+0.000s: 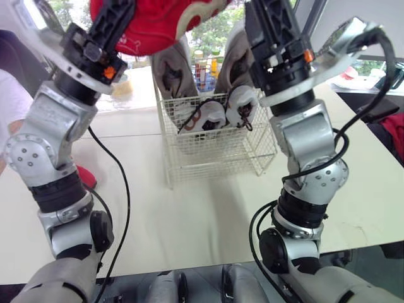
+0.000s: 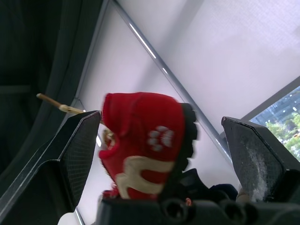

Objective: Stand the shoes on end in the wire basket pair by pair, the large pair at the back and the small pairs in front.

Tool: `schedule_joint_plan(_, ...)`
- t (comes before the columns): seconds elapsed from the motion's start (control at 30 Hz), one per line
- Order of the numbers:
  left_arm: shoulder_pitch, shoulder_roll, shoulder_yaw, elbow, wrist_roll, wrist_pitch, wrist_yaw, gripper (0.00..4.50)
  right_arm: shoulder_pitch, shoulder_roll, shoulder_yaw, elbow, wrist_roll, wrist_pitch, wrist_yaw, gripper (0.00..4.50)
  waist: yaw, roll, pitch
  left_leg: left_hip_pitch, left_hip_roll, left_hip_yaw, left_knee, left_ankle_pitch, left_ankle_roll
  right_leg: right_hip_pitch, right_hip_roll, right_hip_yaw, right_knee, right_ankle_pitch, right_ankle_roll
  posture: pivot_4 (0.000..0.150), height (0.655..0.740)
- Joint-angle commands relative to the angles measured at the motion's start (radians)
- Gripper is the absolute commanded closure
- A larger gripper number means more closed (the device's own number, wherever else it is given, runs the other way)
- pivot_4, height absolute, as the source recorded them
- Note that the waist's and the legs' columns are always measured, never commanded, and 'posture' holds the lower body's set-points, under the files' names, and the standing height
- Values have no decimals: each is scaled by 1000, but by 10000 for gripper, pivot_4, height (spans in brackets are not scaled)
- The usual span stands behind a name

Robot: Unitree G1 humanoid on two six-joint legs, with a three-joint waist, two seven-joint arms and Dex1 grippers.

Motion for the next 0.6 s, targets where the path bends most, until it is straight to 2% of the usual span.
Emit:
schedule_joint_plan(0.03,11,-6,-20,-53,-40,-21,-3,42490,-21,11,33,-33,23,-25,-2,608,-1,0,0,0,0,0,0,0,0,0,0,0,0,0,0,1500,7400)
schedule_joint_plan(0.33,62,29,-61,-13,5,-8,-83,42490,-13,-21,40,-35,60,-39,0,608,0,0,0,0,0,0,0,0,0,0,0,0,0,0,0,1500,7400)
schedule_joint_plan(0.6,47,23,-71,-3,13,-20,-105,42490,25,-22,69,-42,76,-24,-16,608,0,0,0,0,0,0,0,0,0,0,0,0,0,0,0,1500,7400)
